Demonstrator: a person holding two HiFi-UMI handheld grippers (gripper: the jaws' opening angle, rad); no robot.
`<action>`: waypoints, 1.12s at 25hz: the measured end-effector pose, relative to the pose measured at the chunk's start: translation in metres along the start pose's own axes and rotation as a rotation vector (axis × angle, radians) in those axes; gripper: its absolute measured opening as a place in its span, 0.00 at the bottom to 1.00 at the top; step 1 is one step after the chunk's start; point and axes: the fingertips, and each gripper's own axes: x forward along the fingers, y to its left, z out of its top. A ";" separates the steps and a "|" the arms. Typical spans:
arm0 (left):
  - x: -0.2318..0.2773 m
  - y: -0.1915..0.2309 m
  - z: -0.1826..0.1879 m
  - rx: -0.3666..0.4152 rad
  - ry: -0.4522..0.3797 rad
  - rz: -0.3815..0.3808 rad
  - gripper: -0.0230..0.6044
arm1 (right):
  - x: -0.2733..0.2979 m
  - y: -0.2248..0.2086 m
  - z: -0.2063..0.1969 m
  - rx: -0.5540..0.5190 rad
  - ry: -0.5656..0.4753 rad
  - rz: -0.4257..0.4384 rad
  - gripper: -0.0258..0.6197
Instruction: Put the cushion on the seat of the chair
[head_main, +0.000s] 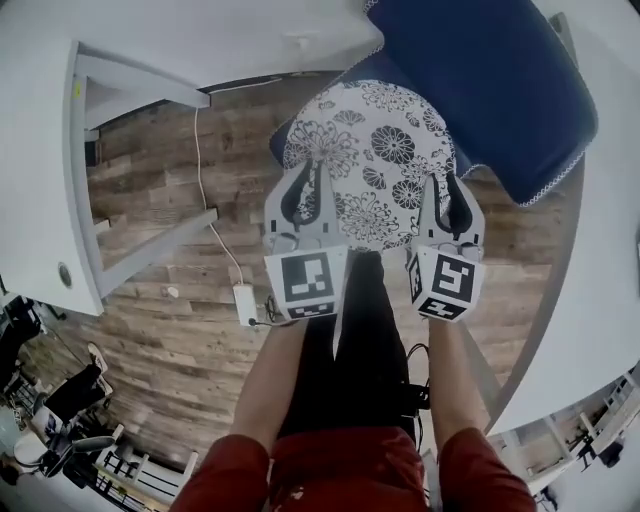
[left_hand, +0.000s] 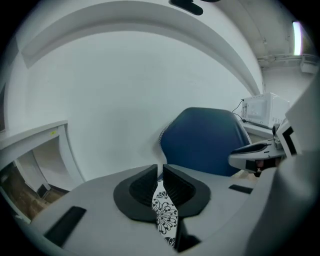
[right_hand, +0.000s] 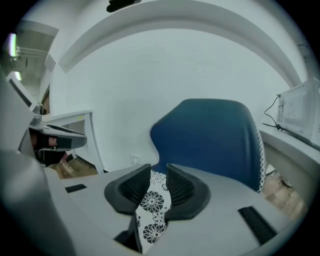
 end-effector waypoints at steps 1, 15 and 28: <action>-0.007 0.000 0.014 0.000 -0.016 -0.002 0.09 | -0.007 0.001 0.014 0.003 -0.016 -0.002 0.20; -0.117 0.002 0.198 0.060 -0.277 -0.016 0.09 | -0.113 0.017 0.205 -0.002 -0.294 0.004 0.20; -0.202 -0.004 0.302 0.099 -0.443 -0.010 0.09 | -0.210 0.012 0.315 0.002 -0.505 -0.021 0.18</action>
